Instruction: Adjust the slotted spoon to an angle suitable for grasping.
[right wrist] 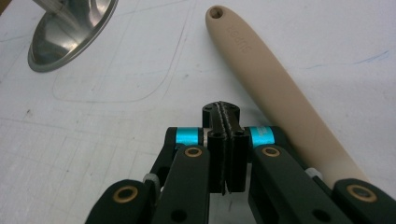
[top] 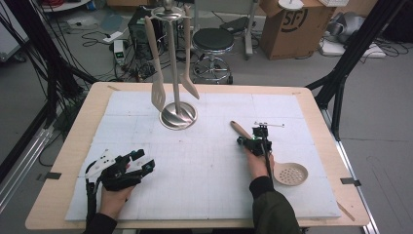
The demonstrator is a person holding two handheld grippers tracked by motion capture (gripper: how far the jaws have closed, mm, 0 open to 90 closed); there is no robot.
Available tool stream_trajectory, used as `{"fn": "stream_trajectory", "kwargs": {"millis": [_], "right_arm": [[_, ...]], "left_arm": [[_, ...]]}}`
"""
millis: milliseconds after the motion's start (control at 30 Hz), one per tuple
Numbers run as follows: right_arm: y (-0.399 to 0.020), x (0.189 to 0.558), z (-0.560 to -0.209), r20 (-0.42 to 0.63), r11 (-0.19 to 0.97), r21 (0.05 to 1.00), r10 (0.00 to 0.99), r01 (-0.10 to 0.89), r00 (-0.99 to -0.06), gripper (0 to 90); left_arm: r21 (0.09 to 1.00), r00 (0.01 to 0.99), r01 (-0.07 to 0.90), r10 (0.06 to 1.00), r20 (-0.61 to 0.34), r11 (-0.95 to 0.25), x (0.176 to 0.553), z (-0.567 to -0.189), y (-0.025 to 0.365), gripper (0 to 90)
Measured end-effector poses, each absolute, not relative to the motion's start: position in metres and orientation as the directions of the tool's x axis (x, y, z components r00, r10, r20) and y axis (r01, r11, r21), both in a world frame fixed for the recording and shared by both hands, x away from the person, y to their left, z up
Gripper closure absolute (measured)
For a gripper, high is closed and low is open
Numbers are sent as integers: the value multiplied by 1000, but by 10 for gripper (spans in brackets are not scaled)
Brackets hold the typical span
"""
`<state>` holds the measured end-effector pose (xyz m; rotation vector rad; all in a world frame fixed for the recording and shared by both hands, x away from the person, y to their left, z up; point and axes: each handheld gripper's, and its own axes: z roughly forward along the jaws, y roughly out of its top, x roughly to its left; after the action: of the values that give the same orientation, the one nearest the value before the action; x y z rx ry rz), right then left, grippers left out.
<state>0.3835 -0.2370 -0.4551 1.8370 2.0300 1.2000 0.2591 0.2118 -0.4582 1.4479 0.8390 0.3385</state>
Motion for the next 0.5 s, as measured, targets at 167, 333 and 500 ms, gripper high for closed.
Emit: {"fn": "stream_trajectory", "kwargs": {"millis": [167, 333, 500], "right_arm": [[-243, 380, -447, 408, -78, 647, 876, 759, -258, 895], [-254, 377, -434, 417, -70, 651, 865, 756, -279, 803], [-268, 376, -426, 422, -79, 652, 864, 754, -275, 677]], "left_arm": [[952, 682, 275, 671, -290, 132, 259, -458, 211, 325], [952, 682, 276, 671, -290, 132, 259, -458, 211, 326], [952, 681, 277, 671, -292, 132, 259, -458, 211, 325]]}}
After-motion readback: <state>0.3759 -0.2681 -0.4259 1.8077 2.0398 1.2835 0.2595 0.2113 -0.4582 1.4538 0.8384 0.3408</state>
